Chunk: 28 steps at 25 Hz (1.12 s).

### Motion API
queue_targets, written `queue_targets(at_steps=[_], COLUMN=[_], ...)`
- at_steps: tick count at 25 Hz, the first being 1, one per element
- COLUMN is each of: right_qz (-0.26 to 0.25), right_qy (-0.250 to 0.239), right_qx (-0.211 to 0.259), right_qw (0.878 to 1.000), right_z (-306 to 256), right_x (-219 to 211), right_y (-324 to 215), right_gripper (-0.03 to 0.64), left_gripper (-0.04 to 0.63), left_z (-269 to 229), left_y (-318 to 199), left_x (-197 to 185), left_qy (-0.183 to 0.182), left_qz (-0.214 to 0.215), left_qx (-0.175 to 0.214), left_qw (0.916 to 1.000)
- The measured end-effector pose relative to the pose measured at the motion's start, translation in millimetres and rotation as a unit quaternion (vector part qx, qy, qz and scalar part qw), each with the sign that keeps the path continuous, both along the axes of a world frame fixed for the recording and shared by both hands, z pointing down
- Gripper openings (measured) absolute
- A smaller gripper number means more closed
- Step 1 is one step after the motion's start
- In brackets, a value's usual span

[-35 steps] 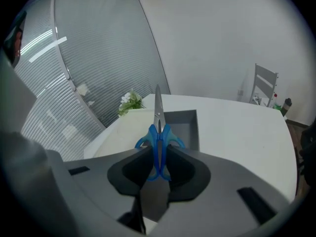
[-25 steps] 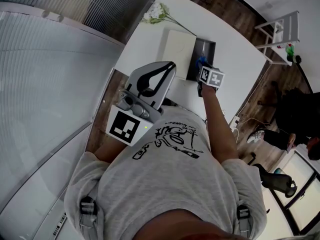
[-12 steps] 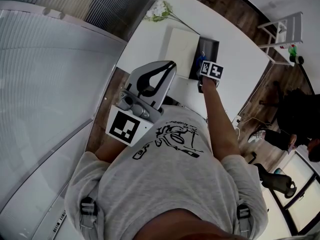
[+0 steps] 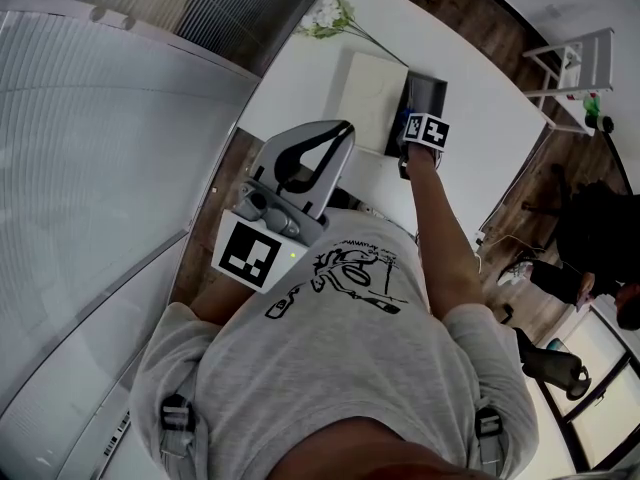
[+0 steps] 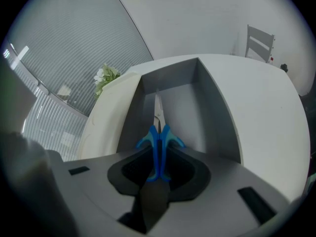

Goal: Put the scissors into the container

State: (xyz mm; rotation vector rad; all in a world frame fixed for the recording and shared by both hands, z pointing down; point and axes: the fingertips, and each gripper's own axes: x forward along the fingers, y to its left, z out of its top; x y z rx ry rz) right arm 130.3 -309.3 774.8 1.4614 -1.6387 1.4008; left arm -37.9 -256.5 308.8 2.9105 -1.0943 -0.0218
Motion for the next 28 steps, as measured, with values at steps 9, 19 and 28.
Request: queue_targets(at_steps=[9, 19, 28], right_qz=[0.003, 0.006, 0.007], right_qy=[0.009, 0.004, 0.001], right_qx=[-0.013, -0.014, -0.006], right_qw=[1.000, 1.000, 1.000], right_z=[1.6, 1.4, -0.6], right_x=[0.7, -1.7, -2.2], right_y=[1.6, 0.5, -0.5], right_gripper=[0.095, 0.107, 0.117], left_gripper=[0.021, 0.021, 0.021], left_z=[0.0, -1.1, -1.4], left_y=[0.4, 2.3, 5.9], left_x=[-3.9, -8.3, -9.4], left_qy=[0.000, -0.001, 0.000], left_qz=[-0.006, -0.011, -0.012], left_qx=[-0.002, 0.000, 0.003], left_qw=[1.0000, 0.9999, 0.9999])
